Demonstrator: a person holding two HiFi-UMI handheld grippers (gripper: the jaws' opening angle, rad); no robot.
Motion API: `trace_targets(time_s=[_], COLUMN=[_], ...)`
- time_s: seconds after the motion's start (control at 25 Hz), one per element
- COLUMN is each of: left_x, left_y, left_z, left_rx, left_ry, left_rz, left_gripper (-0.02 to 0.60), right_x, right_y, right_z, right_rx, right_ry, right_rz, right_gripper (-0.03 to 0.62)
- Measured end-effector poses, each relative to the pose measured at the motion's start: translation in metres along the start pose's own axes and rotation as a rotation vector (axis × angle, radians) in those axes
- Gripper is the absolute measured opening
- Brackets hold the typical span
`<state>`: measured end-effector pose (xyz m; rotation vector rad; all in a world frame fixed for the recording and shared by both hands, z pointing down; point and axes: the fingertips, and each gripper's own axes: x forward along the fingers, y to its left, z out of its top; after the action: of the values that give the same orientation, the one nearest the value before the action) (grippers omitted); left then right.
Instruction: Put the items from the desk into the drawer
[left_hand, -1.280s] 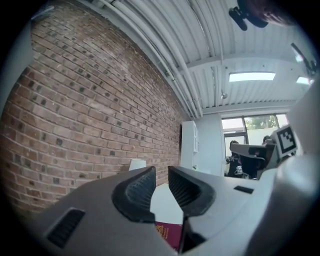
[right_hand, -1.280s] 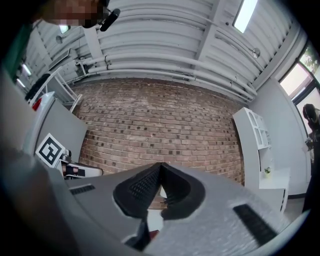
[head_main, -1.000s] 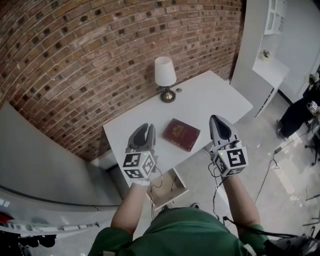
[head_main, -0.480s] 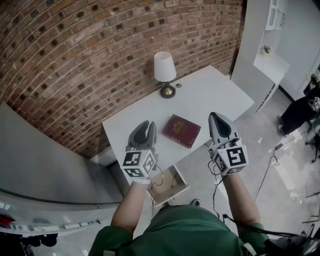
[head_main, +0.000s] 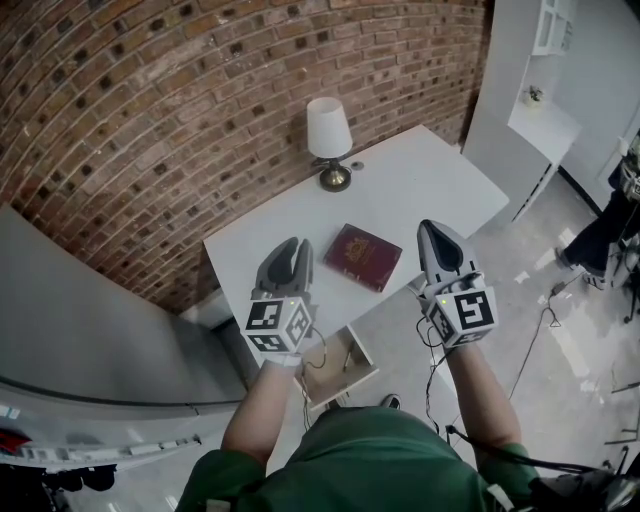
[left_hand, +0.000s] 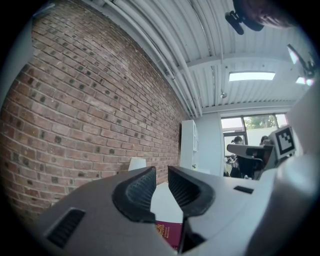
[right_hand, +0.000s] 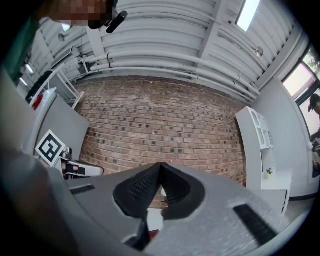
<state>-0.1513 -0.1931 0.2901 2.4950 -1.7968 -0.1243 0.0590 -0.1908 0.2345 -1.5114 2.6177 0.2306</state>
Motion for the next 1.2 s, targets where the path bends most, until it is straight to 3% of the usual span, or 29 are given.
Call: trace_targets(time_s=[1.2], left_x=[0.002], left_y=[-0.012], left_z=[0.003], left_rx=[0.029], left_ry=[-0.006], left_rz=[0.017], left_gripper=[0.060], right_x=[-0.009], right_y=[-0.010], right_z=[-0.003], right_rx=[0.018], right_ry=[-0.013], right_rz=[0.015], right_gripper=[0.003])
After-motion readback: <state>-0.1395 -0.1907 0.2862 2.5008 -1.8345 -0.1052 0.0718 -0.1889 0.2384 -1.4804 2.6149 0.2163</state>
